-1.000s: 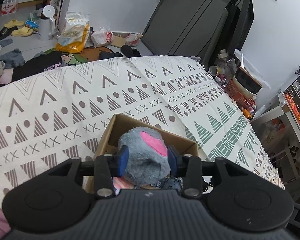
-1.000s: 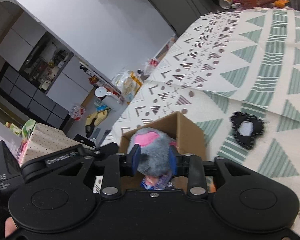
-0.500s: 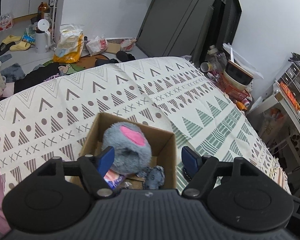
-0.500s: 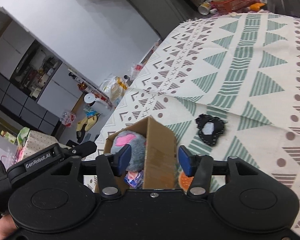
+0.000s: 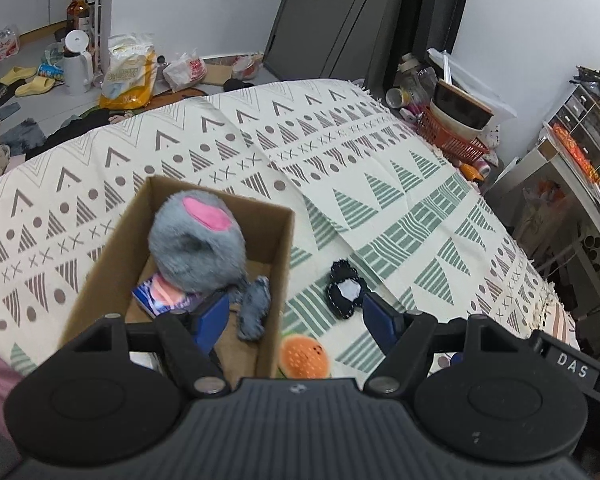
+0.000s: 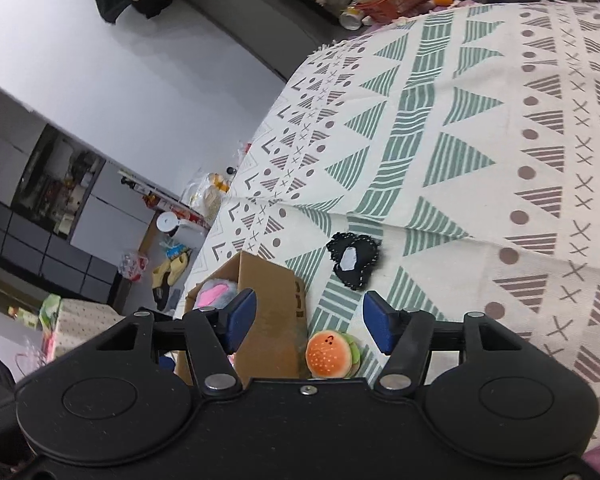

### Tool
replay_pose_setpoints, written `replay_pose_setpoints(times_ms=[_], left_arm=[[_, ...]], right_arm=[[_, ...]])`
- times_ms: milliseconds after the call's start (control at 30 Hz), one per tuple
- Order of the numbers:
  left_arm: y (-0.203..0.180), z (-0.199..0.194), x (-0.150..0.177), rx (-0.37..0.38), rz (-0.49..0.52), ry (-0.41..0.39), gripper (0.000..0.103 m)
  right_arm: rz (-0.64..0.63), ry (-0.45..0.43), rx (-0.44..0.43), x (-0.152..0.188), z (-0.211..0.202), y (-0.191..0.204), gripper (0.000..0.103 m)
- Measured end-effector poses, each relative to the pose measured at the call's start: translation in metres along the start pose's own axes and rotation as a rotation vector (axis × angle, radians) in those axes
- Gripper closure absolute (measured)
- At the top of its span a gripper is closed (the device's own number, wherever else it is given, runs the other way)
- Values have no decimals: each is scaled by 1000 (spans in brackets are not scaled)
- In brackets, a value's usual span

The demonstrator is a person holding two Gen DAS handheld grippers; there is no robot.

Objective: Organize soft objects
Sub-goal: 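Move the left gripper to the orange burger plush while the right gripper approaches the black plush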

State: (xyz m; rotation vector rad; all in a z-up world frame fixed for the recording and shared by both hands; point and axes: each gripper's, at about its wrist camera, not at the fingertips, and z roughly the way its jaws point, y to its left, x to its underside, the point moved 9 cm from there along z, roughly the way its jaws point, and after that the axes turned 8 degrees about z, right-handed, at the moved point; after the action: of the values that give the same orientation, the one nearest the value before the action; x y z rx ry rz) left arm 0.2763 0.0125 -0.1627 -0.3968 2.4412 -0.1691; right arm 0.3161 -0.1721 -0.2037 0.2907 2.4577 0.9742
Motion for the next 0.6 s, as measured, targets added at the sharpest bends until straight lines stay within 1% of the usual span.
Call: replay_pose_setpoints(times_ms=[100, 300, 367, 600], left_arm=[[-14, 1, 5, -8, 12, -3, 31], [-40, 10, 18, -30, 13, 20, 32], [-46, 13, 23, -43, 8, 26, 32], [-53, 28, 38, -103, -24, 34, 34]], right_arm=[[20, -10, -12, -4, -6, -7, 43], [72, -21, -49, -15, -15, -24, 40], [90, -20, -56, -17, -15, -30, 38], [134, 15, -89, -15, -6, -46, 38]])
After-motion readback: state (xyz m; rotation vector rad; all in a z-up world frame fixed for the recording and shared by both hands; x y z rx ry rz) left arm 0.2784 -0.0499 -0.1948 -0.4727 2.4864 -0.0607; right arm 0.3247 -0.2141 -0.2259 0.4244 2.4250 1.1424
